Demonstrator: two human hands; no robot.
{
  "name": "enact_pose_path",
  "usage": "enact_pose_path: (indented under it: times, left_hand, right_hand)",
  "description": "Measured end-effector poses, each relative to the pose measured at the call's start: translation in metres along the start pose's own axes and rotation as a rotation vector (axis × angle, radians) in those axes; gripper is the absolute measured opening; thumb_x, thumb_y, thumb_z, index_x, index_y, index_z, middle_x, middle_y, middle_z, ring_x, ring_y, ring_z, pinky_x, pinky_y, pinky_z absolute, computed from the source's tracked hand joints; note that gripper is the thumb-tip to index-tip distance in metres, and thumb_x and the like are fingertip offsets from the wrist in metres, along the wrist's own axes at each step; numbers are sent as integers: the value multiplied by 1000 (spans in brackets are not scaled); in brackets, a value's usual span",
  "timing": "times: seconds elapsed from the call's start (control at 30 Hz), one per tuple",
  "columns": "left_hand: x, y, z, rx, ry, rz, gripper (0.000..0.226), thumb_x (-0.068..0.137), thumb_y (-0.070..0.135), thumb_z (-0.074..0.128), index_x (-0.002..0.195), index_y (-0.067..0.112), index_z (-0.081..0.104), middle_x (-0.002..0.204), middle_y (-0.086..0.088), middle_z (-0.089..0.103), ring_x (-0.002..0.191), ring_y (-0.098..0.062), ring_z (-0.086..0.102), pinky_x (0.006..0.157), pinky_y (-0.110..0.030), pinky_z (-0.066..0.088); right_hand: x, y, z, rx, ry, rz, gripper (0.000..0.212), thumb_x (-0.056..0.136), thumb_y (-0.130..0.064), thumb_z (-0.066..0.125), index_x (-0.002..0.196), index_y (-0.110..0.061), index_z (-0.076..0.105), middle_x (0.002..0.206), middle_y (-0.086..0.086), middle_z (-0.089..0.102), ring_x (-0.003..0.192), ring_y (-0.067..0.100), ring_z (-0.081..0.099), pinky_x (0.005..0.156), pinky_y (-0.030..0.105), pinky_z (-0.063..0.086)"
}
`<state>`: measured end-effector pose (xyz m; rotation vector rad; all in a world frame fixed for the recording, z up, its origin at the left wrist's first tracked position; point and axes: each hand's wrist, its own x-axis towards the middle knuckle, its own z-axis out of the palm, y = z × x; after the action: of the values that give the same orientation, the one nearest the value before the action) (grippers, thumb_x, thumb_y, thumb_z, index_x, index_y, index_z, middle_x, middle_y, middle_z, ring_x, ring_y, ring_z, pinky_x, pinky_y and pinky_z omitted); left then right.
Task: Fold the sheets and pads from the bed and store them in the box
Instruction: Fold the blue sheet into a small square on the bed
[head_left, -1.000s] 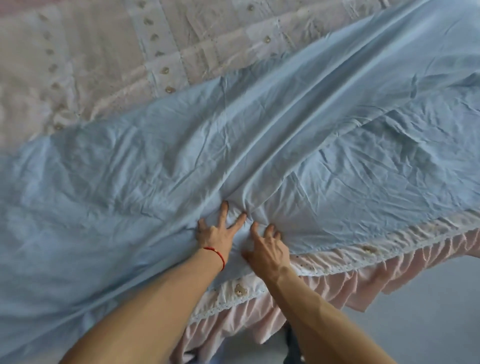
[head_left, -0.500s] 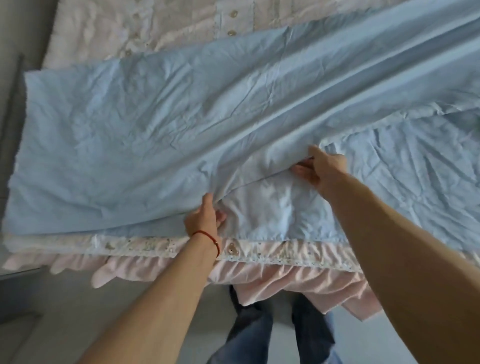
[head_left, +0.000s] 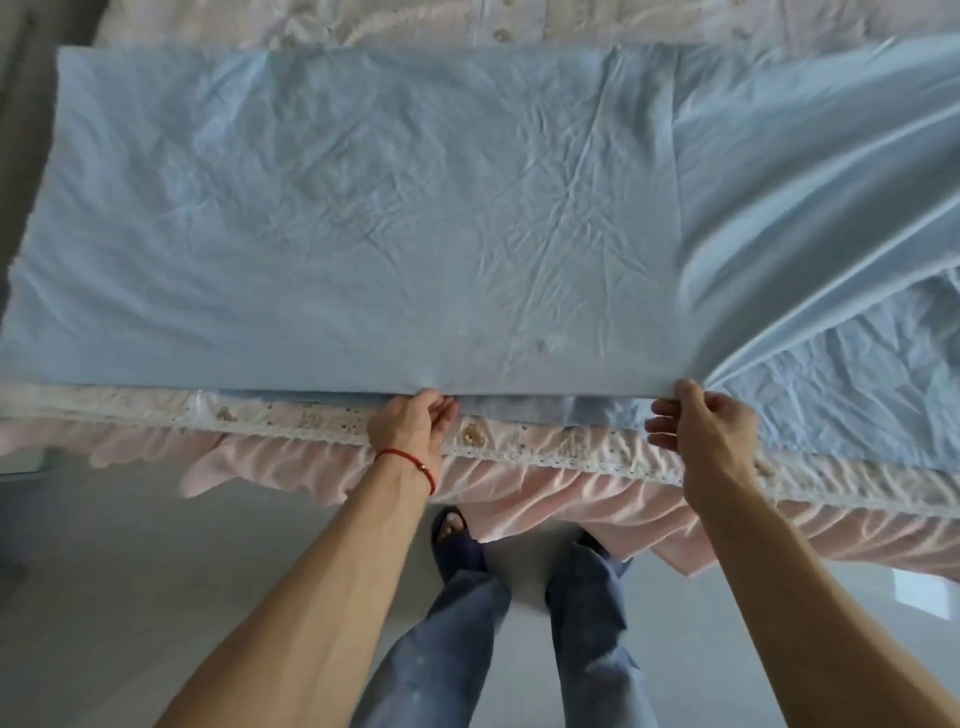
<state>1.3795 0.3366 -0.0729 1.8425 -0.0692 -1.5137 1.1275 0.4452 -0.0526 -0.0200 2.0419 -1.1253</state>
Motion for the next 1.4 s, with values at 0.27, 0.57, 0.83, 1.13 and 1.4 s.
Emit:
enact_pose_path:
  times: [0.27, 0.57, 0.83, 1.13, 1.4]
  left_hand:
    - [3, -4, -12, 190, -8, 55, 20, 90, -13, 62, 75, -1, 56, 71, -17, 62, 61, -23, 66, 63, -34, 64]
    - [6, -26, -32, 346, 55, 225, 4, 90, -3, 70, 92, -1, 68, 87, -20, 75, 65, -21, 72, 66, -31, 61]
    - [-53, -55, 13, 1077, 140, 1036, 47, 70, 7, 76, 110, 6, 53, 122, -19, 49, 110, -38, 49, 81, -42, 42]
    - [-127, -150, 212, 1675, -985, 1323, 62, 88, 20, 63, 148, 18, 47, 165, -12, 24, 150, -30, 23, 119, -46, 28]
    - [-154, -223, 347, 1709, -1110, 1578, 54, 83, 8, 56, 135, -5, 57, 145, -26, 52, 135, -39, 50, 117, -41, 36]
  right_hand:
    - [7, 19, -5, -95, -33, 117, 30, 98, -18, 63, 77, 1, 71, 65, 14, 74, 55, 28, 70, 65, 41, 64]
    - [-10, 46, -17, -140, 2, 73, 32, 97, -23, 62, 77, 0, 73, 66, 15, 74, 57, 31, 72, 66, 43, 63]
    - [10, 7, -50, -128, -8, 109, 50, 94, -47, 64, 71, -2, 66, 56, 11, 64, 47, 24, 59, 51, 34, 51]
    - [139, -21, -199, -1010, 284, -329, 55, 92, -35, 65, 144, -22, 51, 153, 14, 44, 142, 37, 38, 117, 52, 32]
    - [205, -17, -253, -1092, 36, -284, 74, 80, -58, 73, 138, -25, 44, 133, 5, 53, 122, 36, 53, 96, 45, 48]
